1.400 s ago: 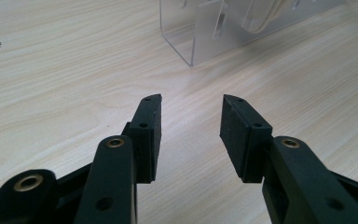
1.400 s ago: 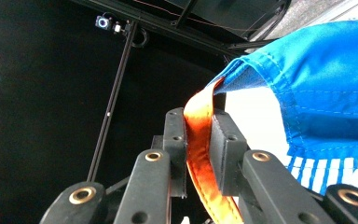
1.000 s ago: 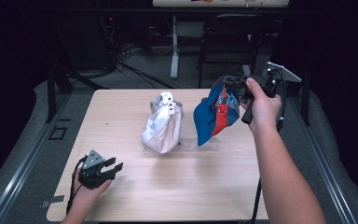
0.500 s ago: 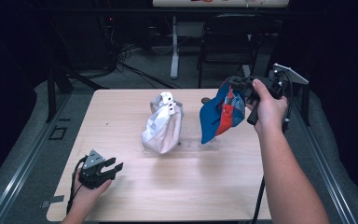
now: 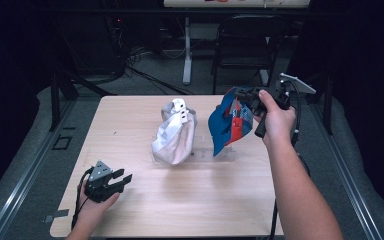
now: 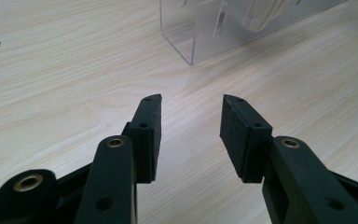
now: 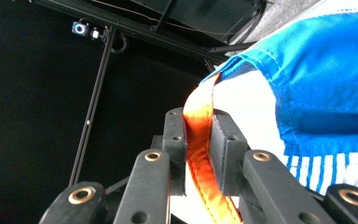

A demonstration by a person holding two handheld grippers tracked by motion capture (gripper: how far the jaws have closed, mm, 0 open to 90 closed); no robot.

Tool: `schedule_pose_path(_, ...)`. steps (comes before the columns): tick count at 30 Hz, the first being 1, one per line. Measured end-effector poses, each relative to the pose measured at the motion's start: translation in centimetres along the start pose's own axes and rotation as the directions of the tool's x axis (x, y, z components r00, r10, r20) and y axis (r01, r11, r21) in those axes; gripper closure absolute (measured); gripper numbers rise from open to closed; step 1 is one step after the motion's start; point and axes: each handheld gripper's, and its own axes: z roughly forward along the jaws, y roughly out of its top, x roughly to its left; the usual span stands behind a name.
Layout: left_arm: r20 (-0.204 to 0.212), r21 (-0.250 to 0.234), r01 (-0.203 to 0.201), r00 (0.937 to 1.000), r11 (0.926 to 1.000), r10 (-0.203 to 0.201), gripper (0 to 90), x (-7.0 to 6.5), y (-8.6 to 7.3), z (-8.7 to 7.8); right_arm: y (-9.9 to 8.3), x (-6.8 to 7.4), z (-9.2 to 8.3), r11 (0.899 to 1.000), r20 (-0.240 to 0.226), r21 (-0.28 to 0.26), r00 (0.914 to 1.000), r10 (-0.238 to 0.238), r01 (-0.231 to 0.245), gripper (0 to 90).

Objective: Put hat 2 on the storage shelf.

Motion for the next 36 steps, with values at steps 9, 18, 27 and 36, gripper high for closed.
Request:
schedule_pose_path(9, 0.0, 0.001, 0.001, 1.0, 1.0, -0.001, 59.0, 0.0, 0.0, 0.0, -0.9, -1.2, 1.3, 0.999, 0.042, 0.043, 0.9991, -0.003, 0.001, 77.3)
schedule_pose_path(18, 0.0, 0.002, 0.0, 1.0, 1.0, 0.0, 58.8, 0.0, 0.0, 0.1, -1.8, -2.5, 2.2, 0.997, 0.068, 0.077, 0.9976, -0.012, 0.007, 75.1)
schedule_pose_path(27, -0.003, 0.001, 0.005, 1.0, 1.0, -0.005, 58.5, 0.0, -0.1, 0.1, -2.0, -2.9, 1.8, 0.997, 0.085, 0.08, 0.9959, -0.031, 0.024, 72.6)
schedule_pose_path(36, -0.002, 0.006, 0.008, 1.0, 0.9999, -0.008, 57.3, 0.0, -0.1, 0.1, -2.1, -3.6, 1.0, 0.994, 0.117, 0.093, 0.9908, -0.068, 0.058, 69.0)
